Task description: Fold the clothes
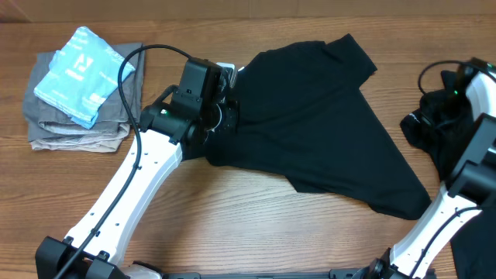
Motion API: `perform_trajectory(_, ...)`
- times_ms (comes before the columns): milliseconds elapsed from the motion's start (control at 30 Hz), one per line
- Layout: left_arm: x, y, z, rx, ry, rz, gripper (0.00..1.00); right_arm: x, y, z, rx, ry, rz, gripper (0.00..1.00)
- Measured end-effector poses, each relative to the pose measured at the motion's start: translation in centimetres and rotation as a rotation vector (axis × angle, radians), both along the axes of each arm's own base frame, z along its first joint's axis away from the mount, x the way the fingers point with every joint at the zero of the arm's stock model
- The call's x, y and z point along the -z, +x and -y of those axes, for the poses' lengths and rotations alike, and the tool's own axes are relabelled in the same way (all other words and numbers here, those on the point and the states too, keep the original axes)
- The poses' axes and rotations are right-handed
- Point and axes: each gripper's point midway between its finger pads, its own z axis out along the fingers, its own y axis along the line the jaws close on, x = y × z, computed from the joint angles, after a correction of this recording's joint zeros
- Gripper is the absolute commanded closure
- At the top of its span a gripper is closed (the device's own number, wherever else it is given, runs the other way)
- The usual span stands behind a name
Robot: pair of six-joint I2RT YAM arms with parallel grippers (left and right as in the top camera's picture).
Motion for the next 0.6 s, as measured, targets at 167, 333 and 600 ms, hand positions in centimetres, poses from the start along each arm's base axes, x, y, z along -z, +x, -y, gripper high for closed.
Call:
perform_trajectory(167, 0.0, 0.2, -0.3, -0.012, 0.014, 0.007, 0.92, 0.4, 0.4, 1.6, 0.055, 0.014, 0.076, 0.96)
perform_trajectory(333, 0.1, 0.4, -0.7, -0.027, 0.032, 0.014, 0.93, 0.4, 1.5, 4.2, 0.102, -0.021, 0.166, 0.96)
perform_trajectory(600, 0.7, 0.2, -1.0, -0.033, 0.047, 0.004, 0.94, 0.0, 2.5, 9.0, 0.165, -0.094, 0.291, 0.96)
